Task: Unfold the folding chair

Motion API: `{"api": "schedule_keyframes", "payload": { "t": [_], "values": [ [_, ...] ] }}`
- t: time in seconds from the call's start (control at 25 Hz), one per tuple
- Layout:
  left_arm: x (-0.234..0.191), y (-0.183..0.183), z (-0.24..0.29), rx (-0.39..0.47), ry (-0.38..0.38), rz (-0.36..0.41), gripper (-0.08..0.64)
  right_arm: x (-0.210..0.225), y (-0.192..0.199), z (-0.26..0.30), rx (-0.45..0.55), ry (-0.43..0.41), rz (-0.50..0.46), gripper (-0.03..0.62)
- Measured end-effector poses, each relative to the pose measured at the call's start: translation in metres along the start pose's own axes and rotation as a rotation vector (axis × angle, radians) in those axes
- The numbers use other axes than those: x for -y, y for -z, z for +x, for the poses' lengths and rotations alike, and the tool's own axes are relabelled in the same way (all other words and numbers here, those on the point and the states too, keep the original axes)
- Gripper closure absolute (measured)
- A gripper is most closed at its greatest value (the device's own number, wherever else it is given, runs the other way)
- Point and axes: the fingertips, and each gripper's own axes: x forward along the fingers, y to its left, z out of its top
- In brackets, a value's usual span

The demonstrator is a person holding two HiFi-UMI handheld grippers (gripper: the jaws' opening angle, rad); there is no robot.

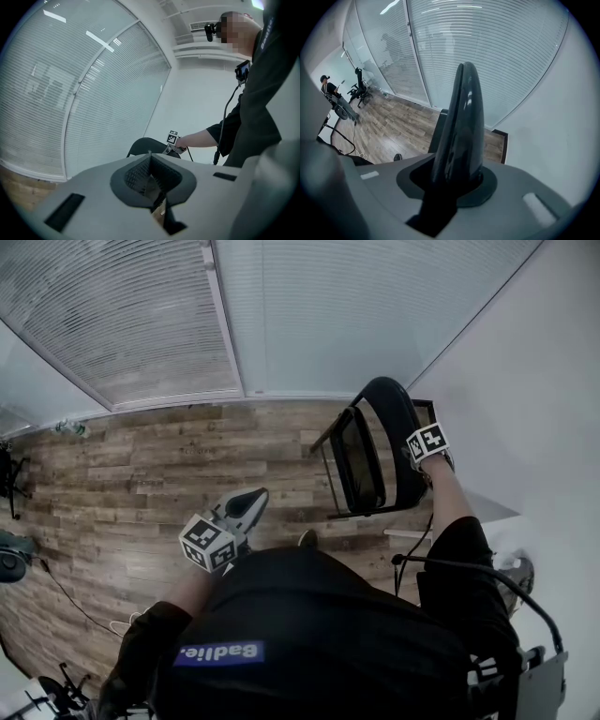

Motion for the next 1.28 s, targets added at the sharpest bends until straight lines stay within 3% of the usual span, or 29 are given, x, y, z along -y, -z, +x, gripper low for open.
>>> {"api": "schedule_keyframes", "payload": {
  "t": [0.68,1.28],
  "values": [
    [0.016,0.03,0.072,-0.08,0.073,-0.058,0.555,0.004,0.002,0.006,0.002,0.001,0.0,0.489],
    [0.034,0.043,0.143,-0.118,0.175,-0.22,0.555,0.001,0.001,0.0,0.007,-0.016,-0.011,0.489]
  ]
}}
